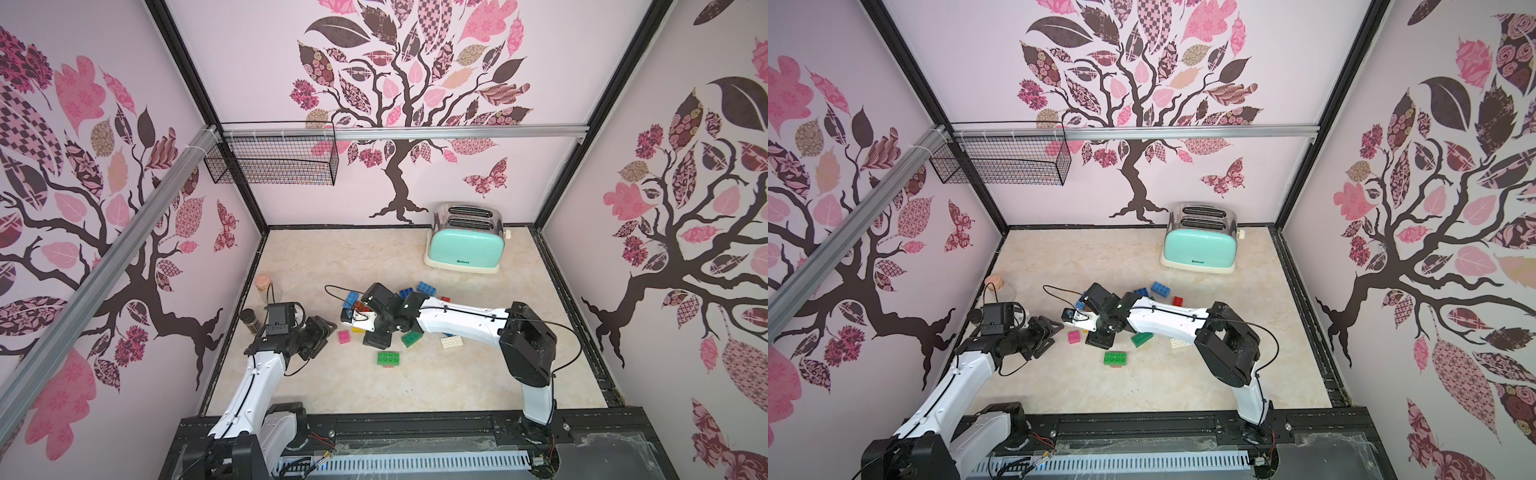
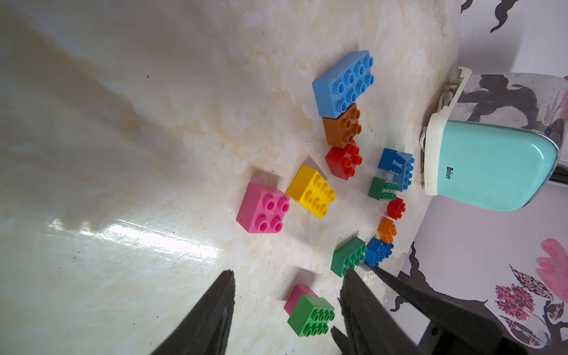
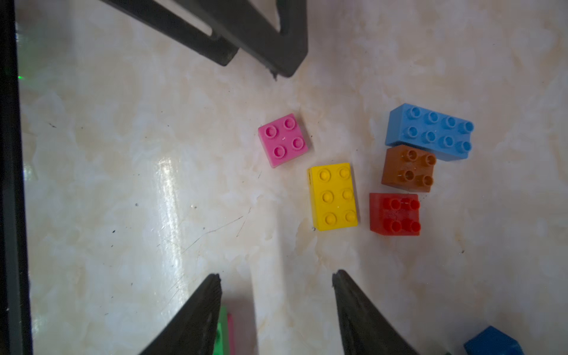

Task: Assemble a heart with lego
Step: Pick up the lego brick from the center of the board.

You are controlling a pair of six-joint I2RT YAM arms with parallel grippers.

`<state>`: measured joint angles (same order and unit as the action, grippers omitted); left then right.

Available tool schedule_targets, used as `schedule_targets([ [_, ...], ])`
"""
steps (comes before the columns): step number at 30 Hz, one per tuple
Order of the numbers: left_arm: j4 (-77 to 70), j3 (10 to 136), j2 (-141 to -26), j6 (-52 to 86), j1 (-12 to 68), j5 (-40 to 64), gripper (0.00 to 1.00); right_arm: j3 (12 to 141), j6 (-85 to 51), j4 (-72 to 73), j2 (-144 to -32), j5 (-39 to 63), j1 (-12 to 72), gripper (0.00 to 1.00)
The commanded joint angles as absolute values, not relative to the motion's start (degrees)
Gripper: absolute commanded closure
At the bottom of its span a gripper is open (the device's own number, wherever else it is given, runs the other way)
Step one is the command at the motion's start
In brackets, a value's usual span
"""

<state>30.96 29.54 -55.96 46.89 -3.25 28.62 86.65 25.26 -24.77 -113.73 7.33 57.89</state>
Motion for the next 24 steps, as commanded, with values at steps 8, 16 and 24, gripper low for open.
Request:
schedule_targets([
  [8, 33.16, 30.3, -54.91, 46.11, -3.52, 27.48, 0.42, 95.86, 24.87, -22.5, -123.38, 8.97, 55.64, 0.39],
  [16, 33.91, 30.6, -55.23, 45.73, -3.58, 26.65, 0.42, 99.4, 25.13, -23.37, -127.63, 10.54, 54.93, 0.43],
  [24, 33.8, 30.52, -55.28, 45.8, -3.6, 26.52, 0.42, 103.03, 25.31, -25.28, -131.52, 11.55, 54.93, 0.49],
])
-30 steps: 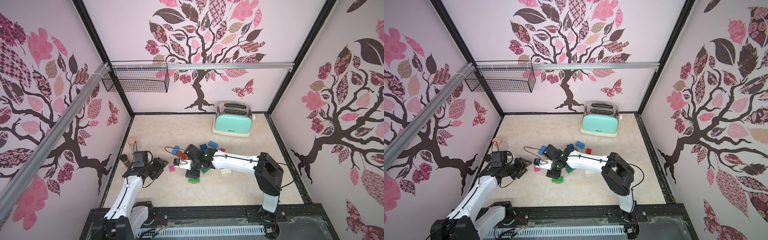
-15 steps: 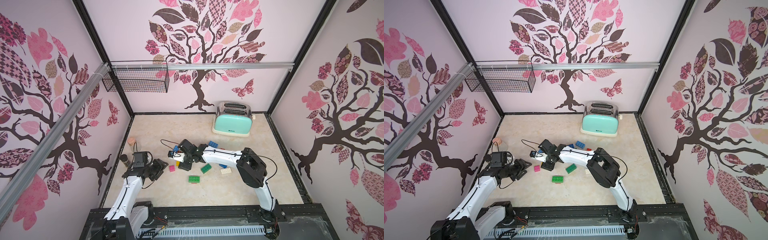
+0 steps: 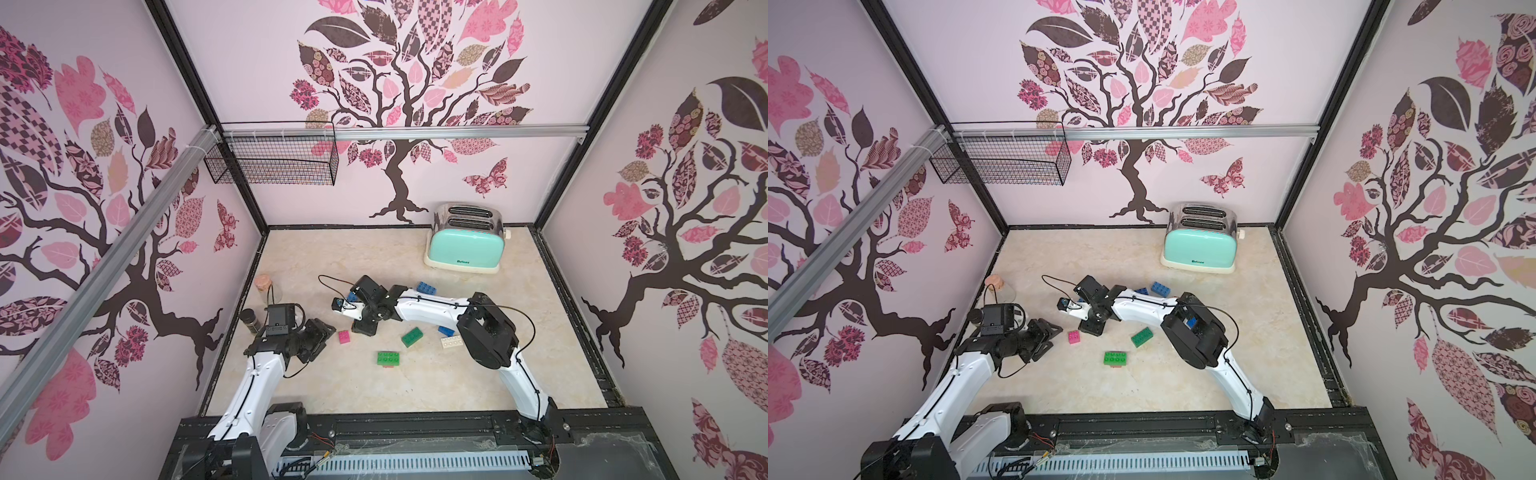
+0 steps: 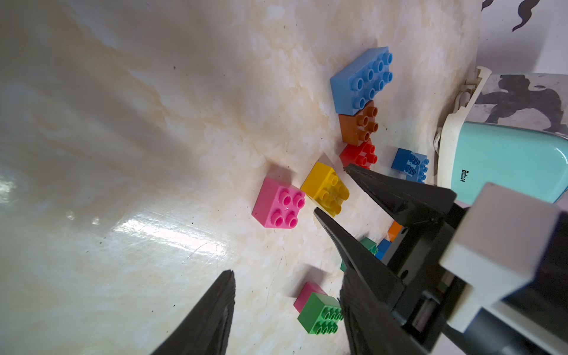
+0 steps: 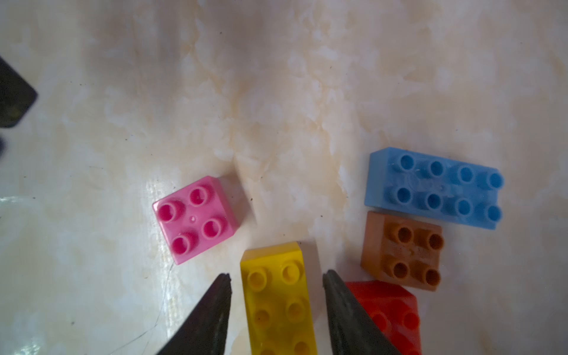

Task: Assemble a heart with lego
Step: Pick up the lego brick from the center of the board.

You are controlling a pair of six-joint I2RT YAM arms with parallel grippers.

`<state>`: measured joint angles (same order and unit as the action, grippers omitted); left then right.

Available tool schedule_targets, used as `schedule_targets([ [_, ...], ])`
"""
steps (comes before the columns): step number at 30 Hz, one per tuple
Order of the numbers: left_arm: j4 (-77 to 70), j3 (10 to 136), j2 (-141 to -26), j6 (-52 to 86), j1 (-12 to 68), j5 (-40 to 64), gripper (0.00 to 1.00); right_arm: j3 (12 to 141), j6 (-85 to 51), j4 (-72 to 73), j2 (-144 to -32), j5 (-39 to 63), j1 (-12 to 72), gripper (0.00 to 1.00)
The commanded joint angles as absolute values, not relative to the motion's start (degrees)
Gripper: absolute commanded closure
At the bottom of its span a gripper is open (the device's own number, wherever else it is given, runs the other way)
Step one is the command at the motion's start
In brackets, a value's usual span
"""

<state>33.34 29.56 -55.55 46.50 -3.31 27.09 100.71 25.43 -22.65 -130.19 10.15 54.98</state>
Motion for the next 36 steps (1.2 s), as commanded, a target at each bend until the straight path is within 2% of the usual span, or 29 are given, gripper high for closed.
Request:
schedule_targets([
  [1, 33.77, 30.55, -55.31, 45.87, -3.6, 26.45, 0.42, 103.18, 25.35, -25.47, -131.78, 11.52, 54.93, 0.5],
  [7, 33.71, 30.32, -55.33, 45.68, -3.55, 26.9, 0.42, 102.52, 25.89, -26.2, -131.39, 12.03, 54.8, 0.58],
  [11, 34.7, 30.43, -54.52, 44.66, -3.61, 28.15, 0.42, 98.04, 26.85, -23.94, -126.96, 13.3, 54.2, 0.66],
  [15, 34.49, 30.01, -54.22, 44.87, -3.58, 28.76, 0.42, 92.83, 28.77, -22.79, -121.87, 13.74, 53.32, 0.69],
  [21, 32.19, 28.49, -54.81, 46.84, -2.81, 30.49, 0.42, 84.73, 30.01, -23.24, -115.91, 13.27, 51.15, 0.7],
  [29, 27.19, 26.84, -57.43, 52.23, 5.96, 28.92, 0.42, 77.28, 29.36, -25.25, -112.51, 12.01, 49.14, 0.69],
  [36, 26.94, 27.26, -57.9, 51.92, 6.14, 28.92, 0.43, 79.69, 29.24, -25.25, -116.02, 12.22, 48.25, 0.69],
])
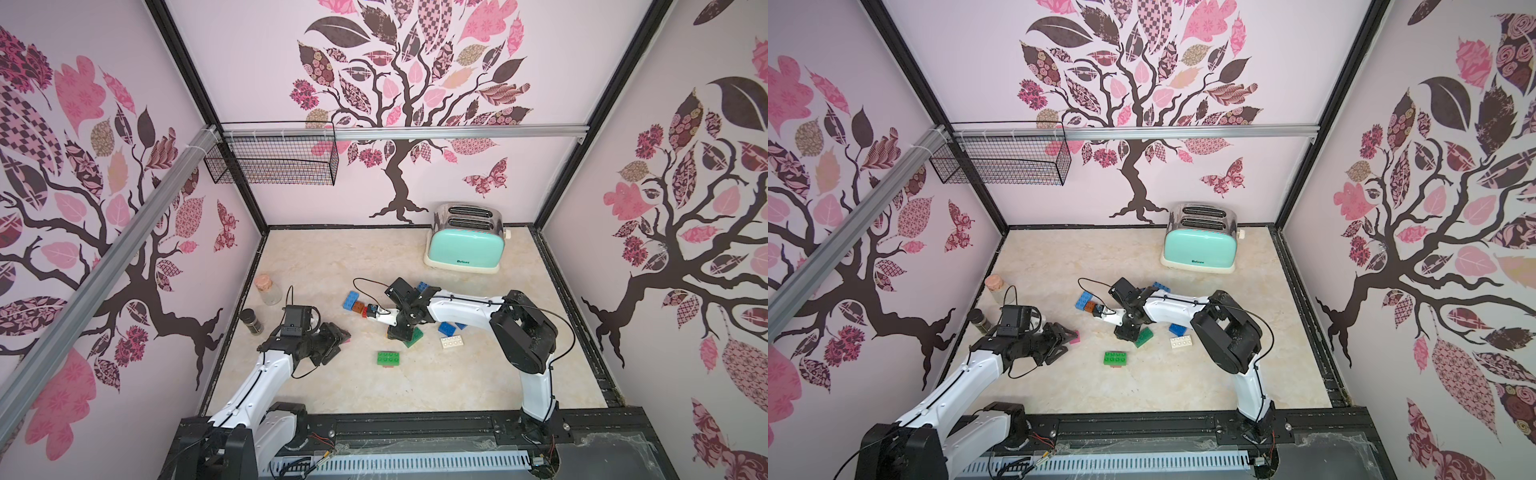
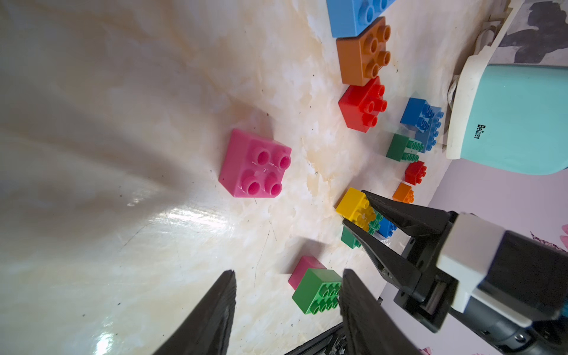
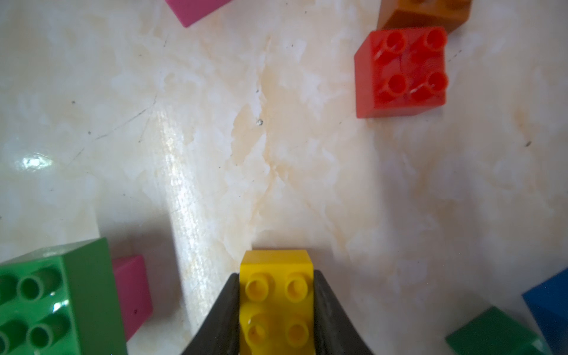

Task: Assemble a heart with lego
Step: Pick up the lego brick from the center of the board.

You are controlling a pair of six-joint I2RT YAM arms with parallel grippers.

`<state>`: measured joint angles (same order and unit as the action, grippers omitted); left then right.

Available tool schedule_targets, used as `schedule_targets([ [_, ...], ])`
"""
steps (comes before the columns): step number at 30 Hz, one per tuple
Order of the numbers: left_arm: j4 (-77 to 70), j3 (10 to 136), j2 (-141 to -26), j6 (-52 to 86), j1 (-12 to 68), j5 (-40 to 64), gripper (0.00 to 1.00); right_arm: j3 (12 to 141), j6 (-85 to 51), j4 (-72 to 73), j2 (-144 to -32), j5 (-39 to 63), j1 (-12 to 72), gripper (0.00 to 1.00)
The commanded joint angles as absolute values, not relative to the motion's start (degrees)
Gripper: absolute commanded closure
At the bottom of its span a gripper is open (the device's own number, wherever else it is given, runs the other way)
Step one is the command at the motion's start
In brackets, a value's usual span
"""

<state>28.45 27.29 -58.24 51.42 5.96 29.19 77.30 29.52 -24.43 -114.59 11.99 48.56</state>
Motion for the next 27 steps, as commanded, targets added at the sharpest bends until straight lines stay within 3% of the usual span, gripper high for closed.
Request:
schedule_targets([
  [1, 26.98, 27.16, -57.63, 51.94, 6.15, 28.83, 0.43, 79.94, 29.43, -25.61, -116.55, 11.72, 48.18, 0.69],
  [11, 27.15, 27.2, -58.22, 51.25, 6.15, 28.28, 0.43, 86.12, 29.53, -33.34, -119.96, 8.59, 48.33, 0.47],
  [27, 28.87, 27.86, -58.18, 50.47, 6.15, 27.65, 0.43, 97.61, 24.25, -43.17, -125.72, 7.11, 49.56, 0.49],
])
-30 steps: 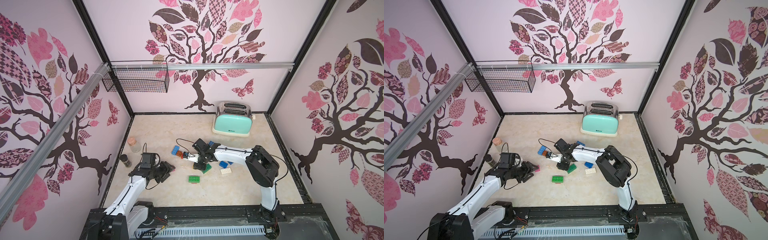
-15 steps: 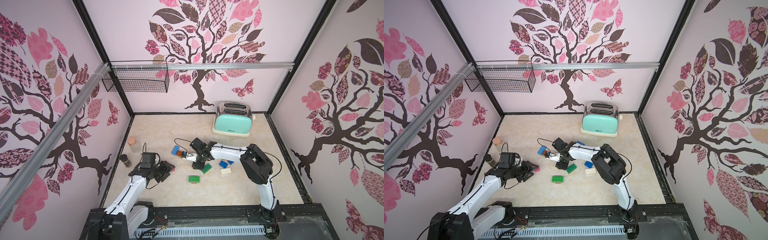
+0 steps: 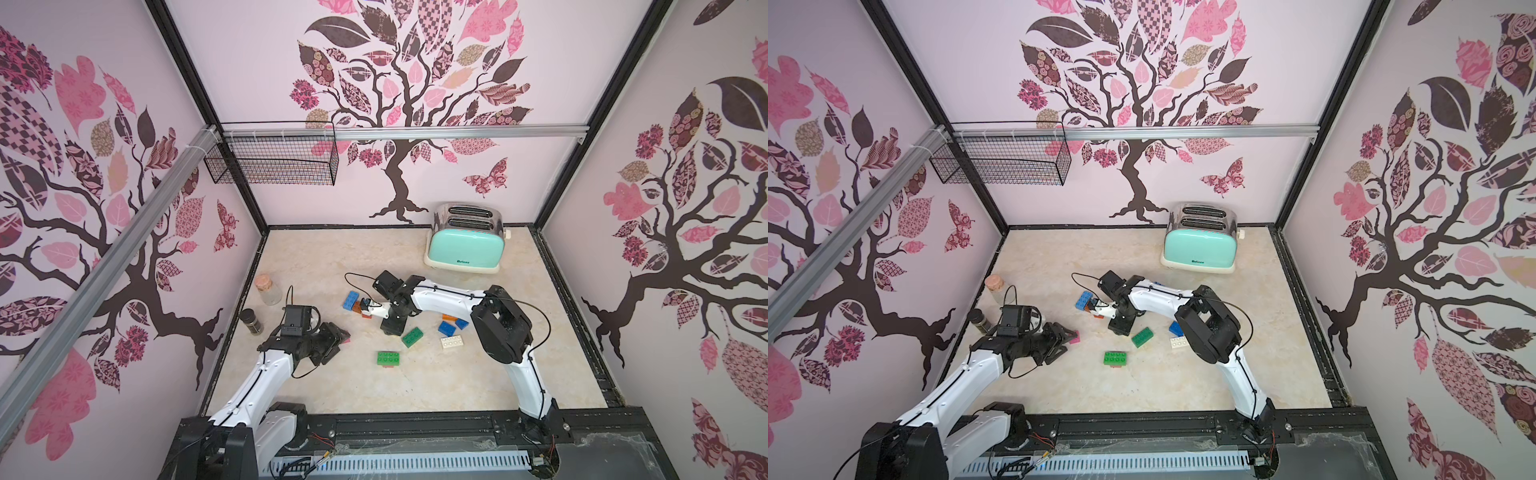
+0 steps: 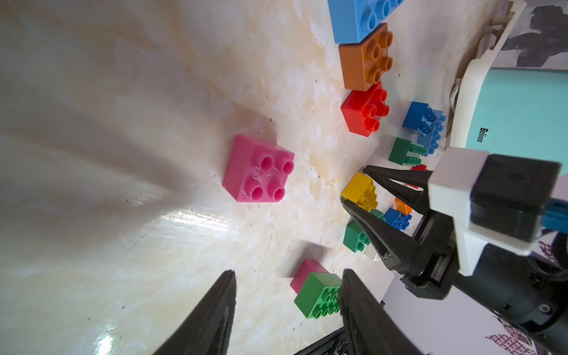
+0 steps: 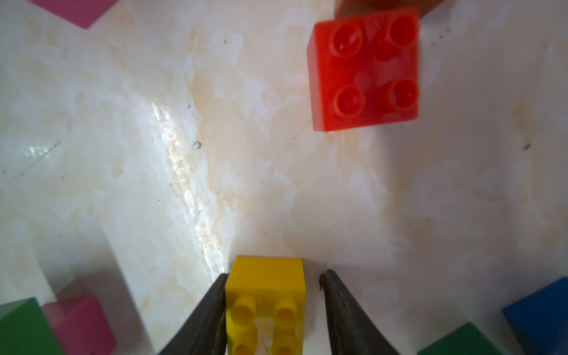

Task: Assemble a heart with lego
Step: Pick up the lego brick from the center of the board.

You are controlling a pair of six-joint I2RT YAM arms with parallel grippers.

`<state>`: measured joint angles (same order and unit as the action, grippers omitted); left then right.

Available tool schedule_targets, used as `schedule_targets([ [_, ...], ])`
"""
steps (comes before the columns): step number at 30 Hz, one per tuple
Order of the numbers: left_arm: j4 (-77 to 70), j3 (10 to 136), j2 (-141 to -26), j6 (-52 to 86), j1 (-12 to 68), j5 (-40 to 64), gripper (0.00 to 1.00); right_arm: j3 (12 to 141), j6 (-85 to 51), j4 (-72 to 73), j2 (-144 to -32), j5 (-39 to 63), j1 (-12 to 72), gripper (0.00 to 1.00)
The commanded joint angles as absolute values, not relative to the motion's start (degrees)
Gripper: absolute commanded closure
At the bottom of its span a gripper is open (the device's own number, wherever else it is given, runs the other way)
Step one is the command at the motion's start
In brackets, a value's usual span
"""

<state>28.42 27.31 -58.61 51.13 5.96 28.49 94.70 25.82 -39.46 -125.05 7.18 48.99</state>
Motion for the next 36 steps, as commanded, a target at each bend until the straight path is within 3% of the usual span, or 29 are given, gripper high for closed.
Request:
schedule_targets([
  [1, 28.83, 27.78, -58.25, 50.49, 6.15, 27.57, 0.43, 98.3, 24.17, -43.7, -126.1, 7.28, 49.65, 0.49],
  [36, 28.92, 27.1, -58.01, 50.27, 6.15, 26.71, 0.43, 103.97, 21.09, -49.14, -127.58, 3.13, 50.36, 0.54],
])
